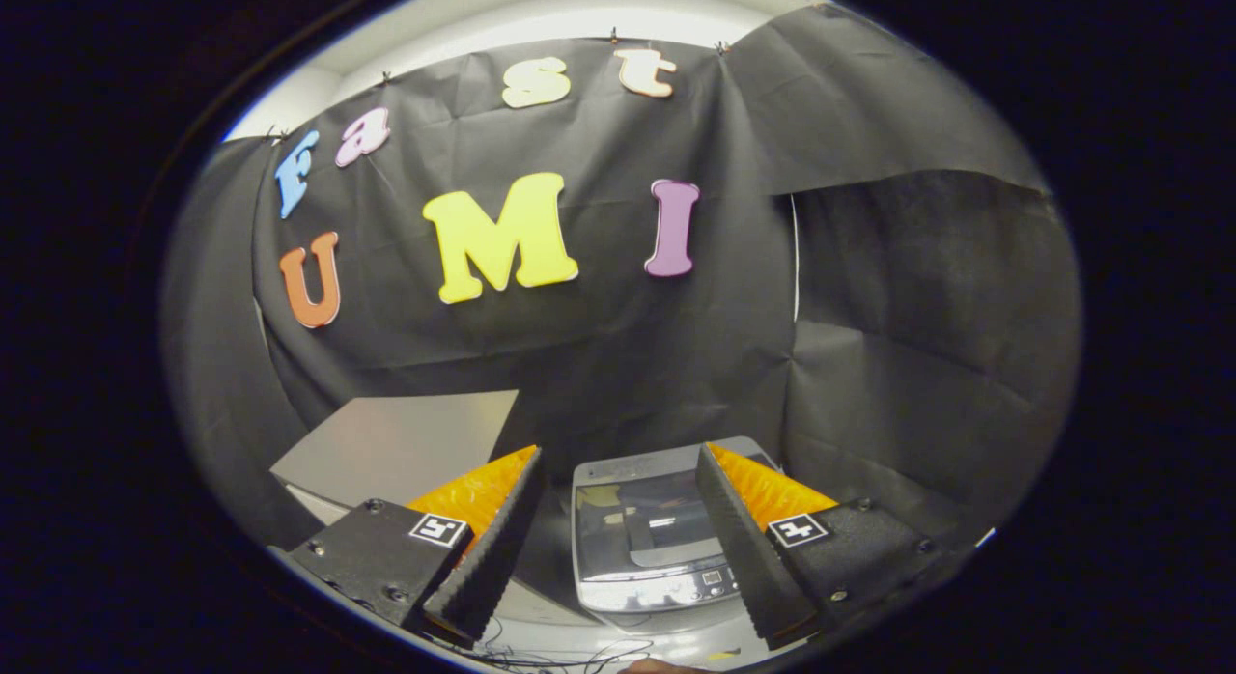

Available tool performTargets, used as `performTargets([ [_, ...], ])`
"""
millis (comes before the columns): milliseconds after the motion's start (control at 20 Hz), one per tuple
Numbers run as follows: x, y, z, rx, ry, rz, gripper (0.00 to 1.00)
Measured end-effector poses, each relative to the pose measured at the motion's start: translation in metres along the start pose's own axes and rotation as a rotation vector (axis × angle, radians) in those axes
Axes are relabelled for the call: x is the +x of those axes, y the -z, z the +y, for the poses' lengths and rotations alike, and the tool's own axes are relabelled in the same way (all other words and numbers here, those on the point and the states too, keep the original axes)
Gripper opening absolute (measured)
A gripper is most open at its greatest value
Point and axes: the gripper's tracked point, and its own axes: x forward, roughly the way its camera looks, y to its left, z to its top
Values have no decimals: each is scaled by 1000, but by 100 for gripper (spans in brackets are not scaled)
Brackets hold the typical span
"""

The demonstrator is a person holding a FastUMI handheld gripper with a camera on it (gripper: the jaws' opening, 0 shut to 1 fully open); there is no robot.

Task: Put the clothes into the washing machine and then close the washing machine lid.

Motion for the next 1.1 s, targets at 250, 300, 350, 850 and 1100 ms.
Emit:
performTargets([
  [250,-48,-32,-6,-39,-17,-109,99],
  [300,-58,-36,-11,-48,-18,-125,99],
  [350,-67,-37,-16,-53,-21,-137,99],
  [850,-205,-51,-90,-108,-78,-235,99],
  [1100,-281,-33,-123,-104,-149,-249,99],
])
